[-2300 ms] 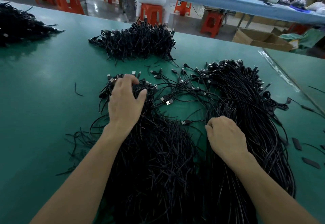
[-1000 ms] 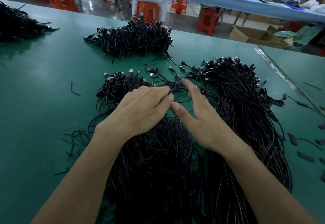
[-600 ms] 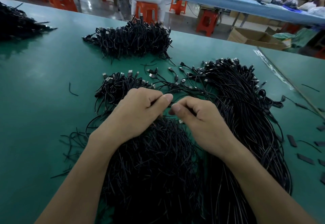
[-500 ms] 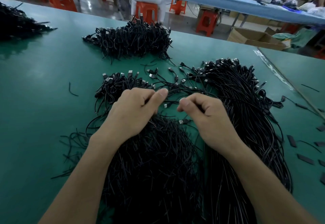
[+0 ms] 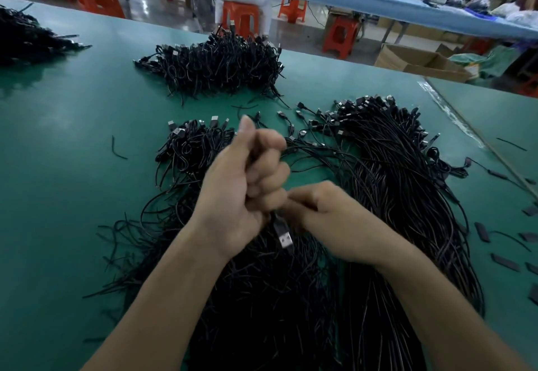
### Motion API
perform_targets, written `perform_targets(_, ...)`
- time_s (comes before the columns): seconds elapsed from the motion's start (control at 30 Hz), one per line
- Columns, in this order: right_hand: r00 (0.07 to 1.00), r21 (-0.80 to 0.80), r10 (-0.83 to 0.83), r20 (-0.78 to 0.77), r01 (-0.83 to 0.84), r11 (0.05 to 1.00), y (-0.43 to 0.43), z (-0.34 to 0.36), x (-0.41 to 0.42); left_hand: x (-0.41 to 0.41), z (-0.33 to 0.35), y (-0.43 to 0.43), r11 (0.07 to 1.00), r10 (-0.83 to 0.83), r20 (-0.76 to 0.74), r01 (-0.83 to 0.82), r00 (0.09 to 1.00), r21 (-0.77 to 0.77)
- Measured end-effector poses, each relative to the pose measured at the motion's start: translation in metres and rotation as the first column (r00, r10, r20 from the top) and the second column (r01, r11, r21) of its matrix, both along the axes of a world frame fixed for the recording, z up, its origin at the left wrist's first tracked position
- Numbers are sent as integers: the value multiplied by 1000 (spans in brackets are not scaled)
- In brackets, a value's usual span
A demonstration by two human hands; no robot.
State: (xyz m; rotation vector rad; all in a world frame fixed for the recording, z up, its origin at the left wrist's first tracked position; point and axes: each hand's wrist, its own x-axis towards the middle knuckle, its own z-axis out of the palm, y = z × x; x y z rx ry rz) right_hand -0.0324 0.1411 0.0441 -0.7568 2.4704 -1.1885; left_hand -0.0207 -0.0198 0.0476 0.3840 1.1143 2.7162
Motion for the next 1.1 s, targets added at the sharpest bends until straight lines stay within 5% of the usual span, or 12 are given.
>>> perform_targets(0.07,998,97,57,-35,-54,994,3,4,8,-9,-9,-4,969,235,41,-231,971,-84)
perform_targets(0.17,996,71,12,-89,-6,997,8,15,12,-16,-22,-10,778,462,-110,-462,880,-426)
perform_targets(0.27,979,-2,-75,-191,76,997,7,23,8,-13,-20,-7,587,293,-266,-393,918,-708)
perform_targets(0.33,966,-94,-142,-215,124,988,8,26,2,-7,-19,1,572,129,-226,-258,966,-779)
perform_targets(0.47,959,-238,-189,-210,138,961,9,24,-7,3,-15,7,776,-3,40,27,999,-630)
perform_targets(0.57,956,-381,-260,-134,192,905,12,17,-8,5,-8,-3,836,-300,219,367,928,-409)
perform_targets(0.67,976,-420,-215,33,209,883,16,6,-2,5,1,-14,857,-490,160,507,857,-91)
perform_targets(0.73,975,-348,-206,89,224,910,15,0,4,4,2,-14,897,-443,108,439,890,56)
perform_targets(0.87,985,-93,-163,-60,157,983,10,2,13,3,-1,-1,953,-209,166,163,964,257)
perform_targets(1.1,994,139,-80,-80,91,986,11,13,19,-3,-23,20,951,287,-94,-295,953,-92)
